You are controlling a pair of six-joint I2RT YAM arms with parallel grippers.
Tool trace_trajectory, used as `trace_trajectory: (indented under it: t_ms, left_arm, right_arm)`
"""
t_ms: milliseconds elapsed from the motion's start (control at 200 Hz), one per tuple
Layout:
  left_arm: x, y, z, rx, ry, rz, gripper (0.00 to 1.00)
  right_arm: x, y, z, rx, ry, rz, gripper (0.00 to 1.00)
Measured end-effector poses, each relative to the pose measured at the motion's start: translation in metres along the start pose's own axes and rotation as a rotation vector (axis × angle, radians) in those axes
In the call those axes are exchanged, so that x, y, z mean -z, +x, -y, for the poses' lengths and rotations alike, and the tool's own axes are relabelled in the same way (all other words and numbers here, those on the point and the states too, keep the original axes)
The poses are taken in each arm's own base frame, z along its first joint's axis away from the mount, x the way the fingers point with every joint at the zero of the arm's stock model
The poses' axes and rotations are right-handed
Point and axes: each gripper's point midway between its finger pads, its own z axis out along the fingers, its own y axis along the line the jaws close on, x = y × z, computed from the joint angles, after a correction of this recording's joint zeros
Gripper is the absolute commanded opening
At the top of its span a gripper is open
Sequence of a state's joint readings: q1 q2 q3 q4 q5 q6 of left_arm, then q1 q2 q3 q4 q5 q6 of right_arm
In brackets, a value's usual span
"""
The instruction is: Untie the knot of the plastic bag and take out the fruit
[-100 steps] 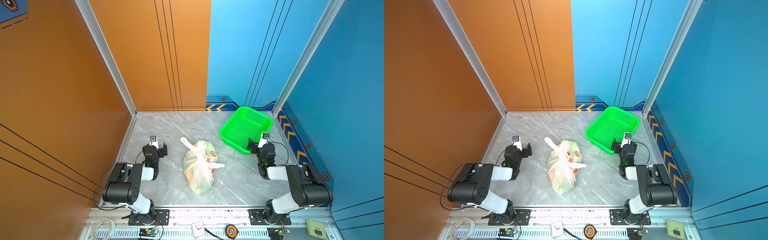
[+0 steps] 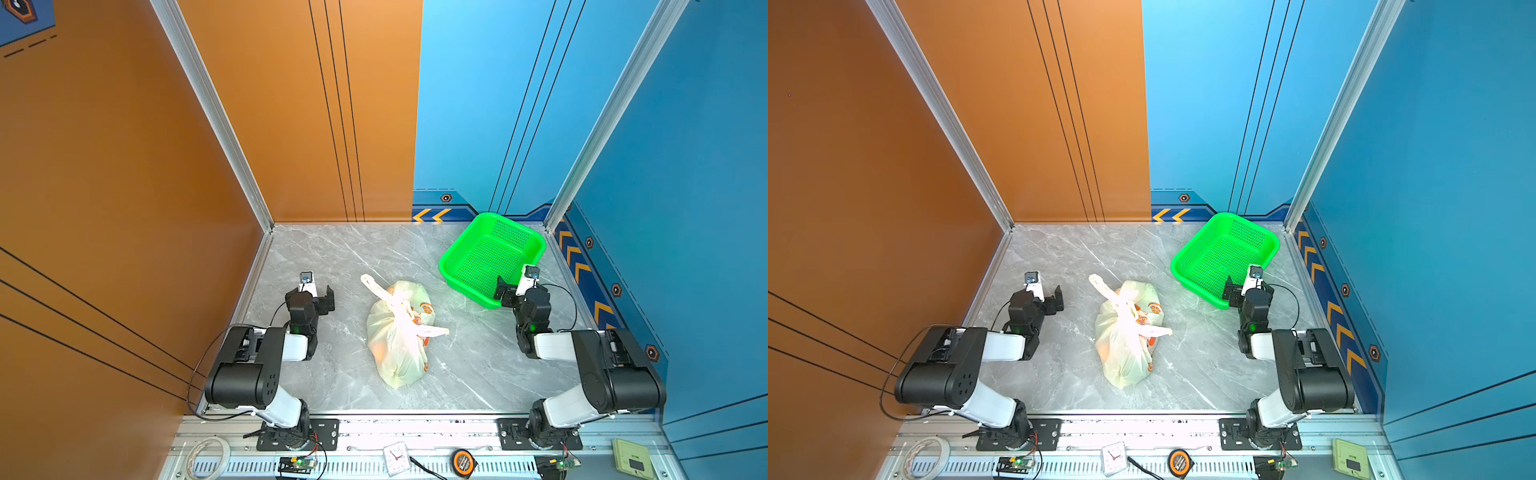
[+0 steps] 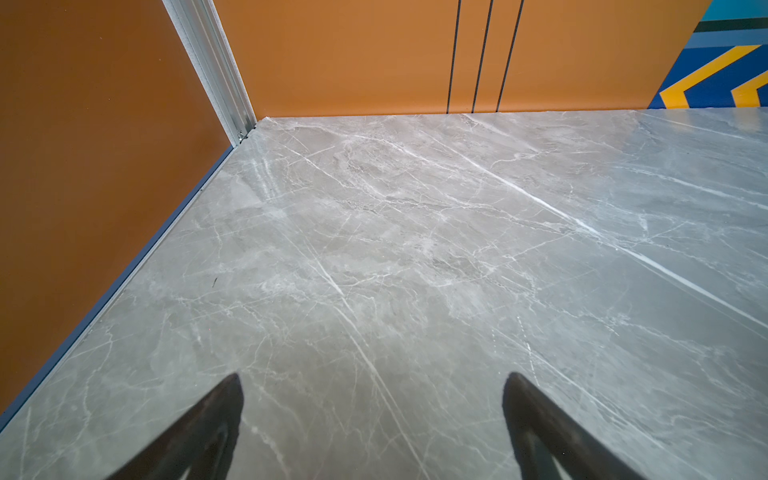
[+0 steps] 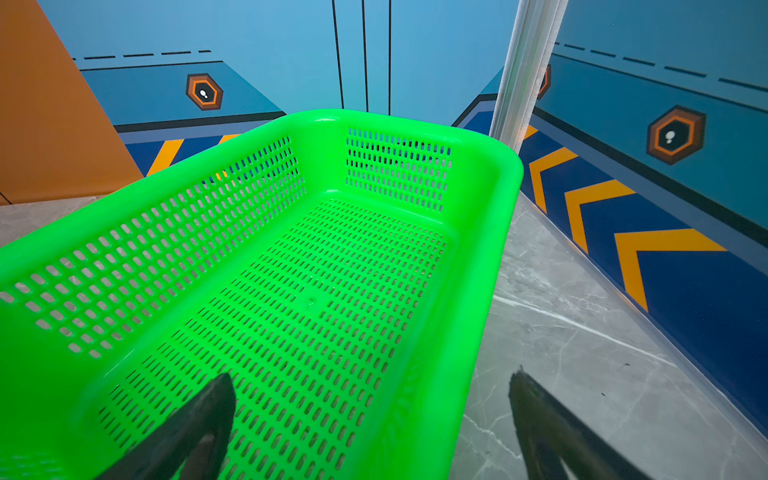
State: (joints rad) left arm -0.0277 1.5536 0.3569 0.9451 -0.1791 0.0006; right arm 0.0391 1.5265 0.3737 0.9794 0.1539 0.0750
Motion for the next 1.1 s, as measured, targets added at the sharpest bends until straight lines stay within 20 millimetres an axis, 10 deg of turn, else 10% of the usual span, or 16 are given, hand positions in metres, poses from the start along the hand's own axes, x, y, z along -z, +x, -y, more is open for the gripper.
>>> trace_trajectory:
  t_ms: [811, 1101]
  left_arm:
    - [0.000, 0.000, 0.003, -0.012, 0.009, -0.040, 0.98]
    - [0.004, -0.062, 0.012, 0.006, 0.065, -0.022, 0.98]
  right_arm:
    - [0.008, 0.000, 0.002, 0.009, 0.010, -0.040, 1.00]
    - [0.031, -0.059, -0.002, -0.011, 0.030, -0.077, 1.00]
